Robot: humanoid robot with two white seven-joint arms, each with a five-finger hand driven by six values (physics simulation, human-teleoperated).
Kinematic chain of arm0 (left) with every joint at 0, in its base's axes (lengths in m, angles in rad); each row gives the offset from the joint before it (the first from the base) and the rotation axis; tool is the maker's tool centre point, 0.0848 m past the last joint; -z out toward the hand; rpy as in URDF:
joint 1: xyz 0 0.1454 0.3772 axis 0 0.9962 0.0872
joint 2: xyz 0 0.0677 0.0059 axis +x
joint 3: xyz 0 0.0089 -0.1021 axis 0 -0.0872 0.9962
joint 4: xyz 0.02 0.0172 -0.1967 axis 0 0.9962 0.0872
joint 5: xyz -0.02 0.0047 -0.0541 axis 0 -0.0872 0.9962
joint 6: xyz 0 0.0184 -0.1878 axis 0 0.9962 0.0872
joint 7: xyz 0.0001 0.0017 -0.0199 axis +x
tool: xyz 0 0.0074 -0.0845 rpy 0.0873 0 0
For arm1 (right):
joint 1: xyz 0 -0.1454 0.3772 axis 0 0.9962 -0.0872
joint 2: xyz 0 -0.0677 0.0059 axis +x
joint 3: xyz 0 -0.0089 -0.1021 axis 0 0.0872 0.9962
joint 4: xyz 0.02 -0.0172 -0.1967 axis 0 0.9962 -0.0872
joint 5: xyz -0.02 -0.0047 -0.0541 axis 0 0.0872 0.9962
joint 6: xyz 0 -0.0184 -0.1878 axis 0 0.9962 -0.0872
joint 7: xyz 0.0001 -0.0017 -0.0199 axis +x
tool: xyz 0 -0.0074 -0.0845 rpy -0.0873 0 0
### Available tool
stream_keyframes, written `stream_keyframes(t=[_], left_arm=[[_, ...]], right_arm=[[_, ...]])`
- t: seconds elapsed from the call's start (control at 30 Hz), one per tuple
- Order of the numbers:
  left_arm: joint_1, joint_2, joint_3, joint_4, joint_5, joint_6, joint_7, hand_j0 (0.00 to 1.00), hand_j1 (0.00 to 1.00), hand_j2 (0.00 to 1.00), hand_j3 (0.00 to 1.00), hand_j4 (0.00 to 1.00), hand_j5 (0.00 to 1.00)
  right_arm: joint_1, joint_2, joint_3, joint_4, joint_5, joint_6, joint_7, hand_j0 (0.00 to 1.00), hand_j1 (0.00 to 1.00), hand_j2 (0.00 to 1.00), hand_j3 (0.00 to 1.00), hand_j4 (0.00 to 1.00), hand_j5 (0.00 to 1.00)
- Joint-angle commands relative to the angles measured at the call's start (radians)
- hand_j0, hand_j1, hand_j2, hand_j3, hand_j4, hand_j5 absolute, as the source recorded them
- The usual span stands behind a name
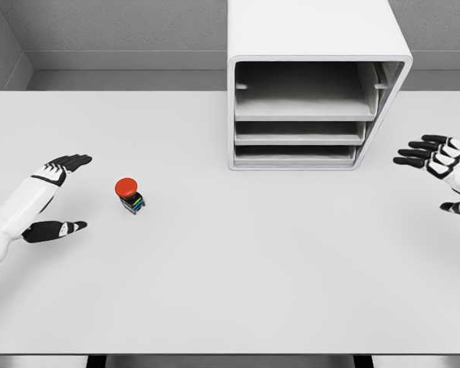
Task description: Slide open multi-storey tabletop storage cabinets and put open load switch and slide close multi-storey tabletop storage cabinets
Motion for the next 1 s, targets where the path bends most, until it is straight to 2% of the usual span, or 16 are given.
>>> stream_keyframes(t=[0.0, 0.07, 0.13, 0.27, 0.4, 0.43, 0.5, 0.57, 0.63, 0.7, 0.73, 0.77, 0.83, 0.9, 0.97], left_arm=[[0.0, 0.0, -0.001, -0.009, 0.008, 0.001, -0.004, 1.0, 1.0, 1.0, 1.0, 1.0, 1.0], [-0.009, 0.0, -0.003, -0.013, 0.002, 0.001, -0.01, 1.0, 1.0, 1.0, 1.0, 1.0, 1.0], [-0.048, -0.002, -0.001, -0.016, 0.003, 0.001, -0.142, 1.0, 1.0, 1.0, 1.0, 1.0, 1.0], [-0.11, -0.003, -0.001, -0.024, 0.002, 0.001, -0.326, 1.0, 1.0, 1.0, 1.0, 1.0, 1.0], [-0.163, -0.003, -0.006, -0.023, -0.008, 0.001, -0.326, 1.0, 1.0, 1.0, 1.0, 1.0, 1.0], [-0.17, -0.003, -0.006, -0.021, -0.008, 0.001, -0.326, 1.0, 1.0, 1.0, 1.0, 1.0, 1.0], [-0.198, -0.005, -0.009, -0.015, -0.009, 0.001, -0.326, 1.0, 1.0, 1.0, 1.0, 1.0, 1.0], [-0.212, -0.01, -0.01, -0.013, -0.012, 0.001, -0.326, 1.0, 1.0, 1.0, 1.0, 1.0, 1.0], [-0.225, -0.028, -0.016, -0.013, -0.035, 0.001, -0.326, 1.0, 1.0, 1.0, 1.0, 1.0, 1.0], [-0.225, -0.039, -0.021, -0.015, -0.046, 0.001, -0.326, 1.0, 1.0, 1.0, 1.0, 1.0, 1.0], [-0.235, -0.037, -0.035, -0.016, -0.054, 0.001, -0.326, 1.0, 1.0, 1.0, 1.0, 1.0, 1.0], [-0.27, -0.037, -0.053, -0.01, -0.06, 0.001, -0.326, 1.0, 1.0, 1.0, 1.0, 1.0, 1.0], [-0.278, -0.037, -0.061, -0.009, -0.095, 0.001, -0.326, 1.0, 1.0, 1.0, 1.0, 1.0, 1.0], [-0.278, -0.028, -0.075, -0.009, -0.101, 0.001, -0.326, 1.0, 1.0, 1.0, 1.0, 1.0, 1.0], [-0.282, -0.025, -0.088, -0.009, -0.118, 0.001, -0.326, 1.0, 1.0, 1.0, 1.0, 1.0, 1.0]], right_arm=[[0.0, -0.002, 0.002, -0.015, -0.001, -0.001, -0.001, 1.0, 1.0, 1.0, 1.0, 1.0, 1.0], [0.0, -0.005, 0.002, -0.015, -0.001, -0.001, 0.0, 1.0, 1.0, 1.0, 1.0, 1.0, 1.0], [-0.006, -0.005, 0.002, -0.015, -0.001, -0.001, 0.0, 1.0, 1.0, 1.0, 1.0, 1.0, 1.0], [-0.014, 0.001, 0.001, -0.015, -0.001, -0.001, 0.0, 1.0, 1.0, 1.0, 1.0, 1.0, 1.0], [-0.044, 0.004, 0.001, -0.024, 0.005, -0.001, 0.003, 1.0, 1.0, 1.0, 1.0, 1.0, 1.0], [-0.044, 0.024, 0.001, -0.024, 0.007, -0.001, 0.002, 1.0, 1.0, 1.0, 1.0, 1.0, 1.0], [-0.045, 0.148, 0.001, -0.024, 0.008, -0.001, 0.002, 1.0, 1.0, 1.0, 1.0, 1.0, 1.0], [-0.035, 0.158, 0.002, -0.024, 0.01, -0.001, 0.0, 0.99, 0.99, 0.99, 0.99, 0.99, 0.99], [-0.041, 0.155, 0.002, -0.022, 0.008, -0.001, 0.0, 0.91, 0.91, 0.91, 0.91, 0.91, 0.91], [-0.043, 0.165, 0.004, -0.024, 0.011, -0.001, 0.002, 0.88, 0.88, 0.88, 0.88, 0.88, 0.88], [-0.043, 0.165, 0.004, -0.024, 0.021, -0.001, 0.0, 0.86, 0.86, 0.86, 0.86, 0.86, 0.86], [-0.052, 0.167, 0.005, -0.024, 0.027, -0.001, 0.0, 0.83, 0.83, 0.83, 0.83, 0.83, 0.83], [-0.072, 0.171, 0.045, -0.024, 0.03, -0.001, 0.0, 0.83, 0.83, 0.83, 0.83, 0.83, 0.83], [-0.104, 0.227, 0.088, -0.024, 0.039, -0.001, 0.0, 0.79, 0.79, 0.79, 0.79, 0.79, 0.79], [-0.112, 0.239, 0.091, -0.024, 0.051, -0.001, 0.002, 0.71, 0.71, 0.71, 0.71, 0.71, 0.71]])
